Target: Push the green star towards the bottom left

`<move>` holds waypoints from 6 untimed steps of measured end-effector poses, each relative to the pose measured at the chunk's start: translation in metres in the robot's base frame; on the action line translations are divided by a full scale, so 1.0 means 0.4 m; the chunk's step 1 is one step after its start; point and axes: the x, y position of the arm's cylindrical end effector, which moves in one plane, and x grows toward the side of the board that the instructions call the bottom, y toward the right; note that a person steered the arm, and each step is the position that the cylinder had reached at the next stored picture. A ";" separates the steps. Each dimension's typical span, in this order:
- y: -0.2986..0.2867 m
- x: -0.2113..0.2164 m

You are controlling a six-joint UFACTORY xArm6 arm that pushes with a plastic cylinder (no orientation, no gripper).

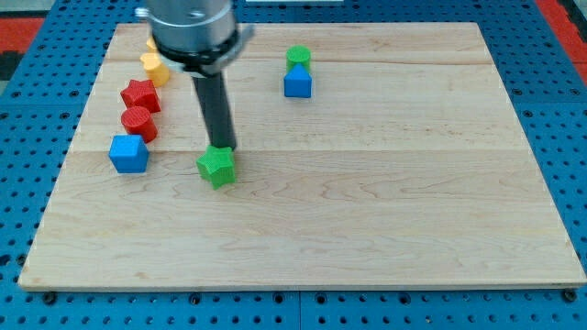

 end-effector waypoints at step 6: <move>-0.055 0.201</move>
